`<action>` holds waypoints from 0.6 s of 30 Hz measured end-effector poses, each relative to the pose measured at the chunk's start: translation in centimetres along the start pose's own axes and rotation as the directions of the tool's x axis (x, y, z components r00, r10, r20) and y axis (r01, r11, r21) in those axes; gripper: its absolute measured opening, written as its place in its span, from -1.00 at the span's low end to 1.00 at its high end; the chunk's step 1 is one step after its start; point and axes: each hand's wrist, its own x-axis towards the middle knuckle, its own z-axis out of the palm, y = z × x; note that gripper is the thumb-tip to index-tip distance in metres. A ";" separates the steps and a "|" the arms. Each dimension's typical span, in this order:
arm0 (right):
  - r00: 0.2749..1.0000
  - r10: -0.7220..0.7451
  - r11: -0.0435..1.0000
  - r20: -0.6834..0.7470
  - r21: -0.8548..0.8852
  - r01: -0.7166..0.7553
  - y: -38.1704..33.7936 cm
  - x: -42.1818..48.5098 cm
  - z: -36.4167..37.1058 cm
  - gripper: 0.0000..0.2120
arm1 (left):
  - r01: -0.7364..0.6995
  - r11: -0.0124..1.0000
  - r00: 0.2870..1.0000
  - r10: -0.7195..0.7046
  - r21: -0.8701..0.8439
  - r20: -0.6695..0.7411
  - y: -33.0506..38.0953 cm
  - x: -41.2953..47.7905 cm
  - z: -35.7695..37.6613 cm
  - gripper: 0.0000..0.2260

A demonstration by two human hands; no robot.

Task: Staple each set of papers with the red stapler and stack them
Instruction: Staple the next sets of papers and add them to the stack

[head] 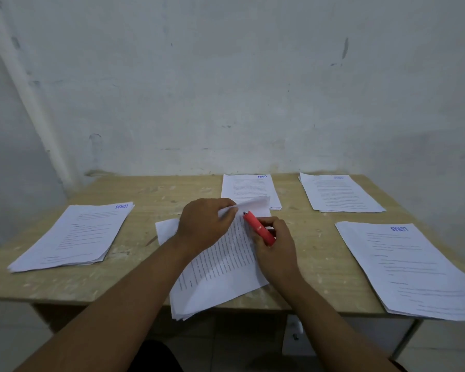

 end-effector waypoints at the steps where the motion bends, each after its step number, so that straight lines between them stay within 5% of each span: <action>1: 1.000 0.004 1.000 0.000 0.008 -0.004 0.2 -0.2 0.0 -0.77 | -0.036 0.999 0.999 0.036 0.011 -0.018 0.1 -0.2 0.1 -0.73; 9: 0.992 0.077 0.958 -0.105 0.282 -0.044 0.2 0.3 -1.9 -0.67 | -0.198 0.980 0.977 0.198 0.001 -0.084 0.3 -1.5 0.2 -0.78; 13: 0.967 0.246 0.788 0.065 0.567 -0.239 -0.8 1.8 -3.3 -0.74 | -0.320 0.947 0.940 0.322 0.037 -0.112 0.1 -2.0 0.4 -0.87; 18: 0.913 0.396 0.782 0.095 0.486 -0.390 -0.3 0.6 -3.3 -0.70 | -0.404 0.913 0.899 0.408 0.058 -0.156 -0.3 -2.5 0.5 -0.86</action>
